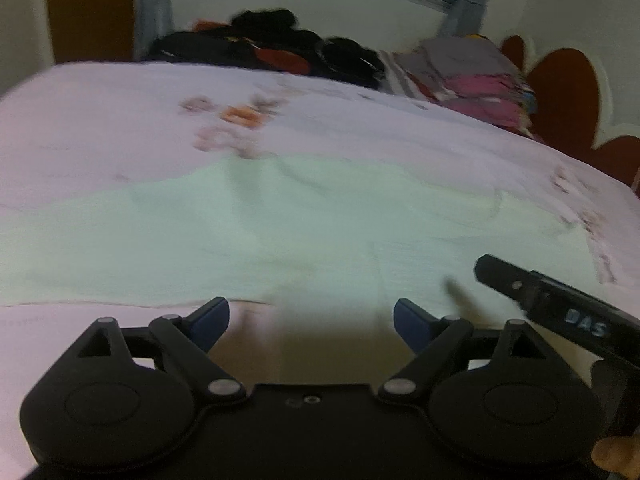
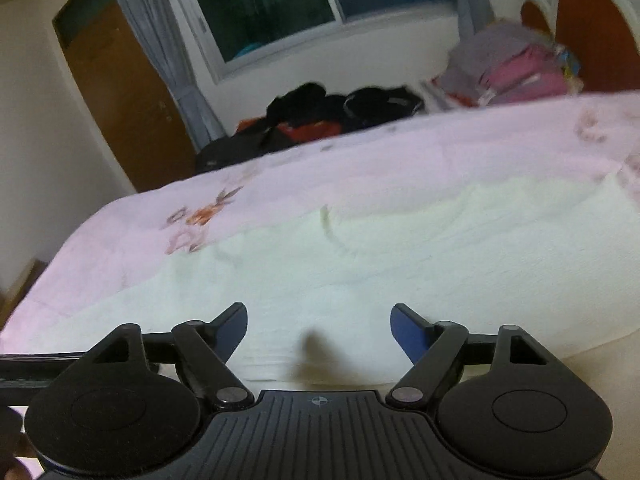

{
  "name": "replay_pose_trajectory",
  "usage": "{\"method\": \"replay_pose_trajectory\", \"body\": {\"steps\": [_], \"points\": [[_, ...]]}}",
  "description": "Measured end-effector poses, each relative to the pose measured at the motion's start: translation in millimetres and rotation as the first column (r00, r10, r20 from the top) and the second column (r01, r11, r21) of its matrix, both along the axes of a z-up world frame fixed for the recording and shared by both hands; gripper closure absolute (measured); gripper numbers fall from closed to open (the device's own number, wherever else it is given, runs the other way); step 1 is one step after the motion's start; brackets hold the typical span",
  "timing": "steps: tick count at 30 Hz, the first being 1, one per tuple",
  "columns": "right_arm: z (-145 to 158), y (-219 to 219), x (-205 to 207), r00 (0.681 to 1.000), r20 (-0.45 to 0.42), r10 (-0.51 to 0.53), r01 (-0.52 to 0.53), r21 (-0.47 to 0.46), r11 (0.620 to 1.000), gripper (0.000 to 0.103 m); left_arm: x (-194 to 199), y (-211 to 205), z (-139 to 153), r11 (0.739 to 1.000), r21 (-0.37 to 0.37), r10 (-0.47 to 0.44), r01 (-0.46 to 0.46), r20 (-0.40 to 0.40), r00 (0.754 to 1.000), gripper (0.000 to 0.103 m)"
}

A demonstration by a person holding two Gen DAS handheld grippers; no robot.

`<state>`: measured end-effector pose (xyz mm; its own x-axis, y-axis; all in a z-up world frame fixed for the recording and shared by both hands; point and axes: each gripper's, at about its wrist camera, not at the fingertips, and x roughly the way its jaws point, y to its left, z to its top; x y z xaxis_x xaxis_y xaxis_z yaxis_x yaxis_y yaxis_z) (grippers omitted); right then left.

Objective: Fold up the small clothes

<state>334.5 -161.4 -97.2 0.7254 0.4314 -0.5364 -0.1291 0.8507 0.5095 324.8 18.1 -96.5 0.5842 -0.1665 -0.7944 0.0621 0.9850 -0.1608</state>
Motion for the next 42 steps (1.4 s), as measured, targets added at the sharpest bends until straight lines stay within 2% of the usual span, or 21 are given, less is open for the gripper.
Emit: {"method": "replay_pose_trajectory", "body": {"steps": [4,9,11,13,14,15,16,18,24,29,31,33,35,36,42], "points": [[-6.0,-37.6,-11.7,0.997,-0.002,-0.077,0.077,-0.103,0.992,0.025,13.4,-25.6,-15.6,0.997,-0.061,-0.049,0.047,-0.043,0.998,0.029],[-26.8,-86.1,-33.7,0.985,-0.045,-0.167,0.156,-0.193,0.969,0.025,33.5,-47.3,-40.6,0.998,-0.051,-0.05,0.047,-0.068,0.996,0.042],[-33.8,-101.8,-41.3,0.978,-0.056,-0.202,0.186,-0.212,0.96,0.025,34.8,-50.6,-43.2,0.998,-0.055,-0.04,0.038,-0.036,0.999,0.056],[-40.2,-115.1,-49.7,0.973,-0.065,-0.223,0.203,-0.229,0.952,0.025,36.4,-53.7,-45.1,0.997,-0.065,-0.032,0.03,-0.025,0.999,0.079],[-43.1,-119.6,-51.8,0.97,-0.072,-0.231,0.209,-0.233,0.95,0.025,37.3,-54.3,-45.7,0.997,-0.073,-0.027,0.025,-0.02,0.999,0.085],[-45.8,-123.9,-53.4,0.968,-0.08,-0.239,0.214,-0.235,0.948,0.027,37.8,-55.1,-45.6,0.996,-0.08,-0.026,0.024,-0.017,1.0,0.091],[-47.7,-129.1,-55.1,0.966,-0.089,-0.243,0.217,-0.237,0.947,0.038,37.9,-55.4,-44.4,0.996,-0.089,-0.023,0.022,-0.009,1.0,0.093],[-50.9,-134.4,-55.6,0.961,-0.105,-0.254,0.224,-0.235,0.946,0.047,38.1,-55.3,-38.3,0.995,-0.099,-0.025,0.027,0.011,1.0,0.095],[-61.9,-137.4,-44.6,0.956,-0.135,-0.262,0.225,-0.242,0.944,0.047,39.5,-40.7,6.7,0.981,-0.193,-0.011,0.032,0.109,0.994,0.096],[-64.4,-138.4,-28.3,0.952,-0.123,-0.281,0.248,-0.233,0.94,0.047,37.3,-17.0,37.9,0.981,-0.195,0.014,0.023,0.185,0.983,0.096],[-64.7,-138.9,-20.5,0.951,-0.127,-0.282,0.252,-0.214,0.944,0.068,37.7,-6.6,33.7,0.986,-0.165,0.025,0.005,0.178,0.984,0.096],[-63.2,-138.1,-14.2,0.951,-0.128,-0.281,0.253,-0.197,0.947,0.07,38.6,2.9,21.4,0.988,-0.153,0.045,-0.021,0.149,0.988,0.096],[-61.9,-135.0,-10.1,0.956,-0.124,-0.266,0.24,-0.192,0.952,0.077,38.2,8.9,8.9,0.99,-0.134,0.064,-0.047,0.127,0.99,0.096],[-61.7,-134.1,-9.5,0.957,-0.124,-0.262,0.236,-0.192,0.953,0.087,38.2,11.6,1.8,0.99,-0.125,0.074,-0.059,0.113,0.991,0.096],[-67.9,-141.8,-15.5,0.945,-0.149,-0.292,0.26,-0.201,0.944,0.09,41.7,16.7,-33.9,0.993,-0.088,0.078,-0.076,0.025,0.997,0.096]]}}
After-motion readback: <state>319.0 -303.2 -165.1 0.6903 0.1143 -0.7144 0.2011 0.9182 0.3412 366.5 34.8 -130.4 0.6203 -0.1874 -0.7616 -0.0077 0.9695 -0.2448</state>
